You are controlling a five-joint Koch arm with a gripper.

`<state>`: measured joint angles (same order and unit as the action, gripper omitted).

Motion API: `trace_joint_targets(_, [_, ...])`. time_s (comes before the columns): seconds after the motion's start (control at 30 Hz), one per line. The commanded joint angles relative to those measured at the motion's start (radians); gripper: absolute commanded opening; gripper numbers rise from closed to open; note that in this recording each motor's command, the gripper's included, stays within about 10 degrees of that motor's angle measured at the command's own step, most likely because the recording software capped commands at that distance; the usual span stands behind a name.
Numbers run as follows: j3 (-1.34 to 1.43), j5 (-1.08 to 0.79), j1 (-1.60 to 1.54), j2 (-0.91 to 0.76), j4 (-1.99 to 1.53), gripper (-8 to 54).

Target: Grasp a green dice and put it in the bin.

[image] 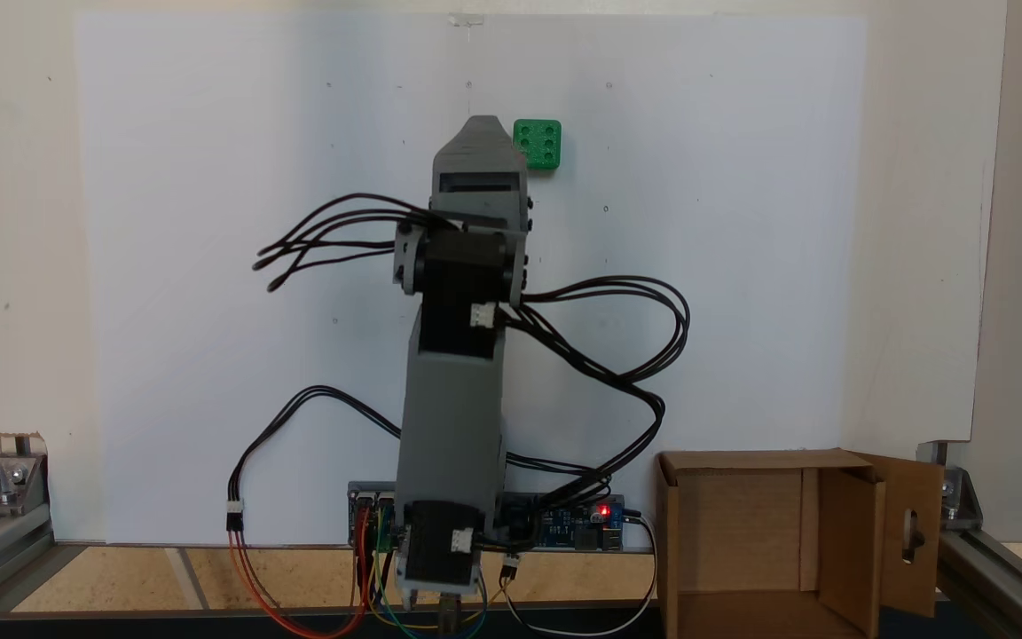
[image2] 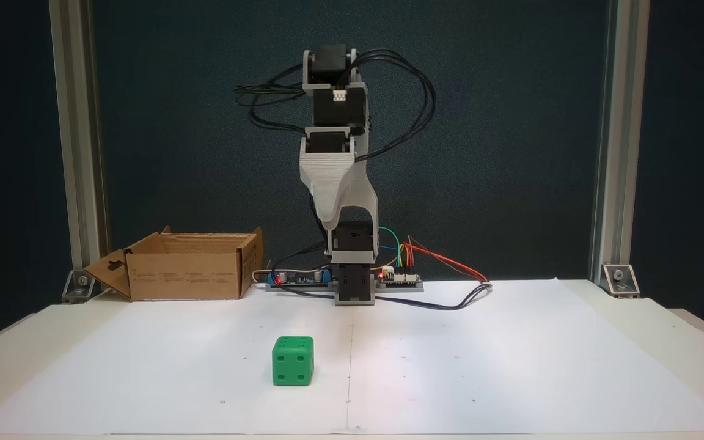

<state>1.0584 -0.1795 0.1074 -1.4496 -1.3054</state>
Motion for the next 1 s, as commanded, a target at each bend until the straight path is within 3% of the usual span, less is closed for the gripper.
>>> trace_joint_targets(0.0, [-0.087, -0.091, 0.021, 0.034, -0.086, 43.4])
trace_joint_targets(0.67, [-0.193, -0.153, 0.12, 0.35, -0.048, 45.1])
trace_joint_targets(0.97, [-0.169, -0.127, 0.14, 0.362, -0.008, 45.3])
